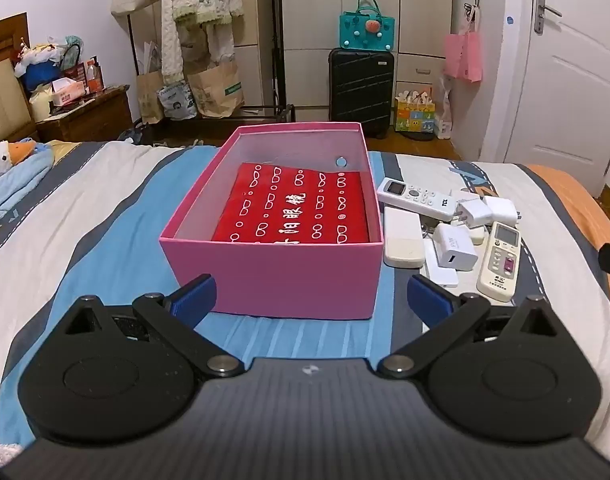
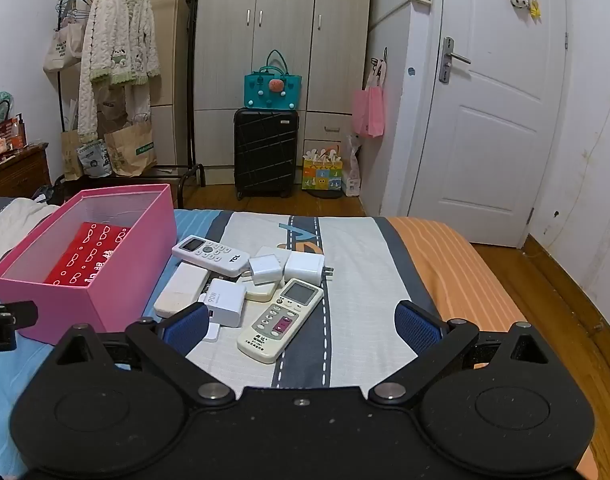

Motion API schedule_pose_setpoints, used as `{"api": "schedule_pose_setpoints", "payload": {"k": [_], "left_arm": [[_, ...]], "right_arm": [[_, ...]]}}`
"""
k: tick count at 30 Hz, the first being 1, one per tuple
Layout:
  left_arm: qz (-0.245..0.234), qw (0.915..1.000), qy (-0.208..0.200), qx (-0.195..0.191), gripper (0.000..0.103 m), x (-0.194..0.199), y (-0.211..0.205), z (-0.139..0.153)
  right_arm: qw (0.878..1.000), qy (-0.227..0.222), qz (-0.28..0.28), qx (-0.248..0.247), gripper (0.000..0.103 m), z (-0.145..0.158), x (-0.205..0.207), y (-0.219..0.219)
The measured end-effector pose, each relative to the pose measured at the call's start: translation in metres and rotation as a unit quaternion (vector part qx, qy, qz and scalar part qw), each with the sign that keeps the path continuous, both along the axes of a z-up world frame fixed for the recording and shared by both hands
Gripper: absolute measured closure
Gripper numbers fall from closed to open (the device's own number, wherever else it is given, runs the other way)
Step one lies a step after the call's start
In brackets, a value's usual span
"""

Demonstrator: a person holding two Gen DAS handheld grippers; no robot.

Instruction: Organize rigid objects

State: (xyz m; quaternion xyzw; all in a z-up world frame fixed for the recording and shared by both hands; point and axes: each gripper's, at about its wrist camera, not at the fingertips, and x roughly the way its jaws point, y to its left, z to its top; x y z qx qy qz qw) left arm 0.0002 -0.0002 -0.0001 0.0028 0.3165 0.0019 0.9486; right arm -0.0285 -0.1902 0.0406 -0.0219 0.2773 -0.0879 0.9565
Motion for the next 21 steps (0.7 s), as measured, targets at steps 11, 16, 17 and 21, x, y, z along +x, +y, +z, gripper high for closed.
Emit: {"api": "schedule_pose_setpoints", "payload": {"k": [11,16,17,21], "left_arm": [[-0.009,0.9999,0.007,-0.005,0.000,0.0021,0.0034,-0.0046],[-0.011,0.9997,0.007,-0.019,0.000,0.0007,0.0080,-0.0067],[-0.011,0.9997,0.007,-0.019,0.000,0.0007,0.0075,-0.0059],[-0.008,0.9998,0.004,-0.020,0.000,0.0015,0.0052,-0.0031]], "right_arm": [[1.000,0.003,-0.001,0.004,0.002,0.0008,0.0005,-0.0010],[1.000,0.004,-0.002,0.004,0.002,0.0015,-0.0007,0.0032],[1.000,0.005,-0.002,0.004,0.002,0.0000,0.0020,0.0011],[1.000,0.006,-0.001,0.005,0.002,-0.0015,0.0019,-0.0007]]}}
